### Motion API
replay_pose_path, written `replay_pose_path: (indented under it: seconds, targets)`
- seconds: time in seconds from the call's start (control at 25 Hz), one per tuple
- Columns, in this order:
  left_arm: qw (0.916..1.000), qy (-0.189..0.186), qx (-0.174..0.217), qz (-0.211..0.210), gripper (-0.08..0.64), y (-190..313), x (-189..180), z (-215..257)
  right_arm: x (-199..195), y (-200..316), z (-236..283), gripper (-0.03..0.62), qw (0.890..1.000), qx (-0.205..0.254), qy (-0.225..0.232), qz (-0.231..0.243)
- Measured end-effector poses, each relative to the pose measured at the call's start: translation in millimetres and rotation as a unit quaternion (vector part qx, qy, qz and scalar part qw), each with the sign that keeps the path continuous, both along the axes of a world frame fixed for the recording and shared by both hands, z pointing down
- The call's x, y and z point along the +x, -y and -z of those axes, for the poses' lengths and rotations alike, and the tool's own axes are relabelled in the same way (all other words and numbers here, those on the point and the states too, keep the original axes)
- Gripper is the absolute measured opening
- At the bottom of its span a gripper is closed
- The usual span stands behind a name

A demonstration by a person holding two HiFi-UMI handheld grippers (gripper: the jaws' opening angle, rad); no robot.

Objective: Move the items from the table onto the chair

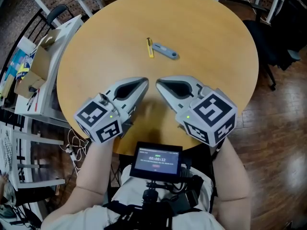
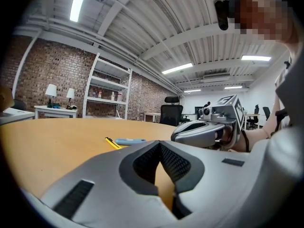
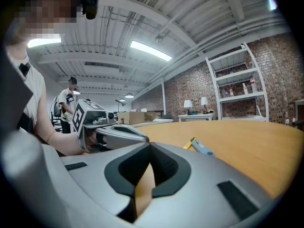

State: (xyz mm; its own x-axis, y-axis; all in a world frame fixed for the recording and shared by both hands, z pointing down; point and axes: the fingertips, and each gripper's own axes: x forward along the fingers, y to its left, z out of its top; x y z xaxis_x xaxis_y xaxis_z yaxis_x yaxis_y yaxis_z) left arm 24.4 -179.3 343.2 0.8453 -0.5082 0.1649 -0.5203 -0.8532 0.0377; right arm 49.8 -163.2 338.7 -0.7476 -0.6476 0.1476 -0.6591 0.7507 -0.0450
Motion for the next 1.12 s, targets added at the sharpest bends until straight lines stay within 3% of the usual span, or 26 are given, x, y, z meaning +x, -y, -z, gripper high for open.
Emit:
replay_pose_path:
  seconds: [0.84, 1.12]
  targets:
    - [1.0000, 0.000, 0.001, 0.000, 0.003, 0.3, 1.0, -1.5, 0.3, 0.3, 0.9, 0.006, 1.000, 0.004, 0.007, 0.000]
    - [0.9996, -0.003, 0.000, 0.028, 0.003, 7.1, -6.7, -1.2, -2.1, 1.0, 0.1, 0.006, 1.000, 0.003, 0.004, -0.001]
